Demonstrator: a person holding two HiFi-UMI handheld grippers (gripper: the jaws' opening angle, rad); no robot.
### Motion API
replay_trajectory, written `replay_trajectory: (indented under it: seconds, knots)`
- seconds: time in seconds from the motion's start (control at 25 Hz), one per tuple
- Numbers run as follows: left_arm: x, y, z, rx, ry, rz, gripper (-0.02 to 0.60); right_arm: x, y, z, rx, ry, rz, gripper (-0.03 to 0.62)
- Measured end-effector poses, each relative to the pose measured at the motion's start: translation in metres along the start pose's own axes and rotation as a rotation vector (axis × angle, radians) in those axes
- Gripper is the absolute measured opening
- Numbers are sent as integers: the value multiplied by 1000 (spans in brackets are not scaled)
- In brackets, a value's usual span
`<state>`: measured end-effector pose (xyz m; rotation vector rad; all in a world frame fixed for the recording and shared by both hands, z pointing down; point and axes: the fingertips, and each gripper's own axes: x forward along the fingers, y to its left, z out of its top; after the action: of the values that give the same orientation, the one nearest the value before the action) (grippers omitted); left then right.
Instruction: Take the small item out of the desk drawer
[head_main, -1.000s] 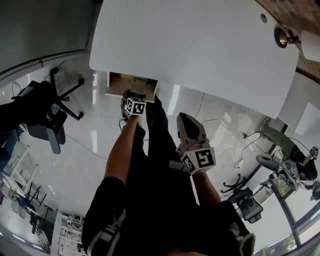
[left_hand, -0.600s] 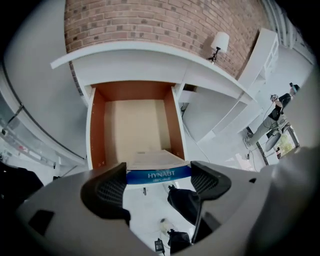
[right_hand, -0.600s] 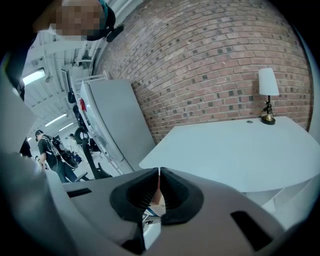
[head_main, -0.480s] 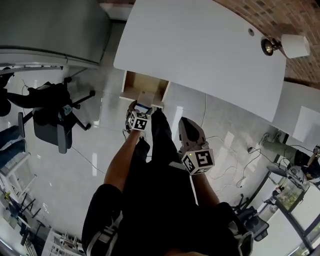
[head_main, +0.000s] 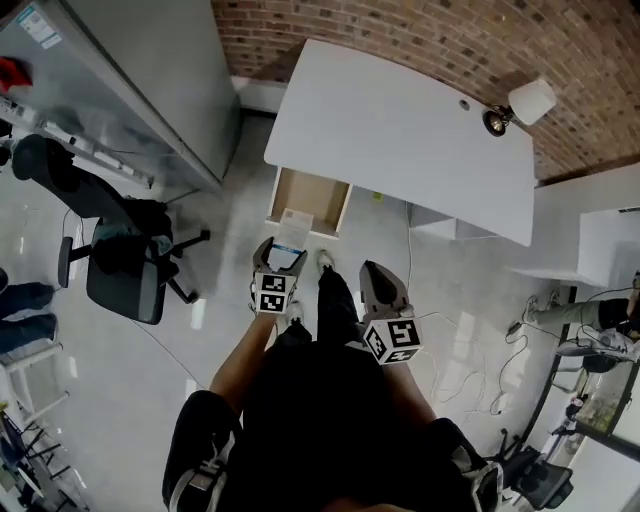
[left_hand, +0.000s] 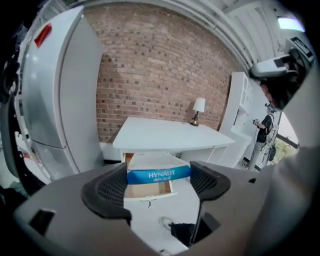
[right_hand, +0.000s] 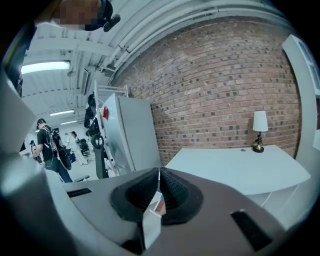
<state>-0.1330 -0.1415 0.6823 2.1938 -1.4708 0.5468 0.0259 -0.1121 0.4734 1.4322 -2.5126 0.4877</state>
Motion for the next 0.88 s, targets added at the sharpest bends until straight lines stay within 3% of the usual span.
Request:
replay_trajectory:
  seconds: [0.24,0.6,0.88]
  knots:
    - [-89,-24,49,17,-149,-21,394,-38,32,6,3,-39,-32,32]
    - [-173,-54,117,10,-335,5,394,-66,24,8,-27,-65,-50,32]
    - [-214,-82,151,11,-417,18,394,-89,17,14,-36,-96,-34,32]
